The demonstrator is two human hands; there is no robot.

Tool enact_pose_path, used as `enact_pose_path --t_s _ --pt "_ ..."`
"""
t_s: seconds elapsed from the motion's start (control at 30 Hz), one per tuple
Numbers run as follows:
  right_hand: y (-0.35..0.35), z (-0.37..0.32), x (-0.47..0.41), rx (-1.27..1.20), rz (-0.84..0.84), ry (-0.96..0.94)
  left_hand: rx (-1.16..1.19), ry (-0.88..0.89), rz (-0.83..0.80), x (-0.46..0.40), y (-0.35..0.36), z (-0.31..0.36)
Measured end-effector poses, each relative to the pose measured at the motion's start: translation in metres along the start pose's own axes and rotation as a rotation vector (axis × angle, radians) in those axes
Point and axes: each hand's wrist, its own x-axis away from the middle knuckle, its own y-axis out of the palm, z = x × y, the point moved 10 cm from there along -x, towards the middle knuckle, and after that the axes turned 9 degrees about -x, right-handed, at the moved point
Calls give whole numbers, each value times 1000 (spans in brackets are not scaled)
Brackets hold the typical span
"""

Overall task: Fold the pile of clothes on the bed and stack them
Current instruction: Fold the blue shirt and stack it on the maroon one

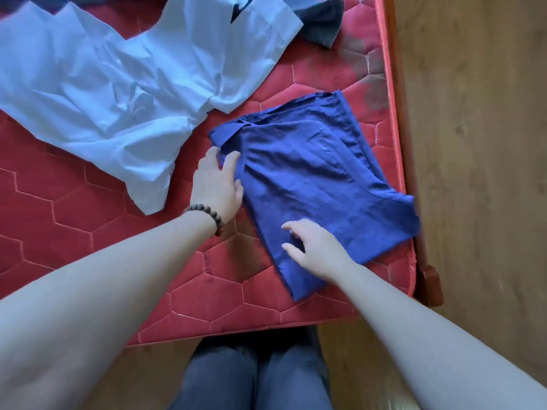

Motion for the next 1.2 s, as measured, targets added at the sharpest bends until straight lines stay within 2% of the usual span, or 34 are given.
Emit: enact_pose_path --t_s 0.07,0.13,0.17,0.27,0.33,0.43,0.63,0.67,0.73,0.83,0.9,1.0,1.07,1.2 --pt "-55 -1 -13 146 305 -88 242 -210 -41 10 13 -7" --pt "-109 13 -24 225 538 -24 407 -364 -13 15 16 -7" --pt "-128 24 -32 239 566 53 479 -423 5 15 18 -7" --pt "-152 56 -54 333 452 258 577 -489 -19 10 24 2" --pt "-155 67 -64 326 371 297 562 -450 -46 4 27 7" --pt "-149 71 -68 183 297 323 501 -356 -57 -12 23 12" --pt "-124 75 -42 38 361 367 375 -105 -37 -72 2 27" --pt "-125 78 -36 60 396 396 327 -97 -15 -77 -2 28" --pt "-135 75 -25 253 547 407 121 -92 65 -78 -12 30" --pt "-134 44 -26 465 704 219 -68 87 179 -62 -14 51" --pt "-114 17 -42 510 658 59 -137 266 162 -48 6 73" --pt "-70 -10 -76 580 473 -86 -298 437 59 -32 46 93" --pt "-49 -3 -90 601 387 -100 -339 430 22 -31 61 89" --pt "-58 44 -78 608 383 -62 -369 390 -16 -34 70 69"
